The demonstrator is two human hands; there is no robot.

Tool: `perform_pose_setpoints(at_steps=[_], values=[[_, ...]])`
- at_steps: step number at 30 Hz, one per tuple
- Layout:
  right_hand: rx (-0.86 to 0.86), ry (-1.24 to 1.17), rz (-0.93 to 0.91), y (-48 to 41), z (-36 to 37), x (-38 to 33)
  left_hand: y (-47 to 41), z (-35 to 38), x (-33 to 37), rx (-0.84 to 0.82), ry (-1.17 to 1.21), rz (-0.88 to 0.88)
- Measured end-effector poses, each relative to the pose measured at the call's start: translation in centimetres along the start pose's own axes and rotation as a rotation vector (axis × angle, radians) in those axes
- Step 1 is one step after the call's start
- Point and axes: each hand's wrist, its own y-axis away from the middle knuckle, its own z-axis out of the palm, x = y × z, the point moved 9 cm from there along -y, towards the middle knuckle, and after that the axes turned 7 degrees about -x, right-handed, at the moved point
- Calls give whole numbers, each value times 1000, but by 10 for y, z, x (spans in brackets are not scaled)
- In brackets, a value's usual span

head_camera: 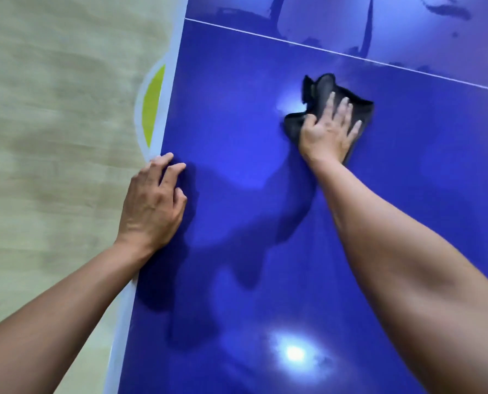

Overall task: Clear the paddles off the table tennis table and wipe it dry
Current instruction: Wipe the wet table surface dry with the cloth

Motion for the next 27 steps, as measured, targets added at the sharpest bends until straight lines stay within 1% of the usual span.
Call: perform_pose_setpoints(at_steps=[3, 5, 6, 7, 9, 11, 13, 18, 20, 22, 23, 24, 25, 27], values=[[-55, 91, -435, 46, 31, -138, 2, 3, 2, -15, 19, -9], [-132, 110, -693, 89, 50, -215, -1, 1, 2, -7, 1, -20], [-176, 111, -782, 103, 56, -238, -2, -1, 2, -2, -18, -22], [-208, 104, -833, 108, 59, -249, -5, -3, 3, 3, -43, -20], [-227, 100, -862, 100, 60, -243, -11, -6, 6, 18, -76, -10], [-191, 79, -810, 76, 49, -211, -20, -8, 8, 31, -86, -12], [-127, 38, -642, 33, 30, -147, -34, -8, 11, 38, -82, -6], [1, 18, -67, -85, -25, 72, -57, 3, -2, 41, -30, -40], [37, -60, 191, -105, -33, 117, -55, 8, -6, 50, -27, -39], [82, -115, 355, -114, -34, 120, -56, 8, -7, 65, -22, -31], [81, -122, 378, -118, -33, 109, -56, 8, -7, 69, -21, -28], [71, -120, 347, -123, -30, 91, -57, 7, -7, 76, -23, -27], [59, -107, 279, -128, -27, 67, -56, 7, -7, 85, -30, -26], [28, -53, 99, -128, -14, 6, -56, 8, -5, 95, -45, -22]])
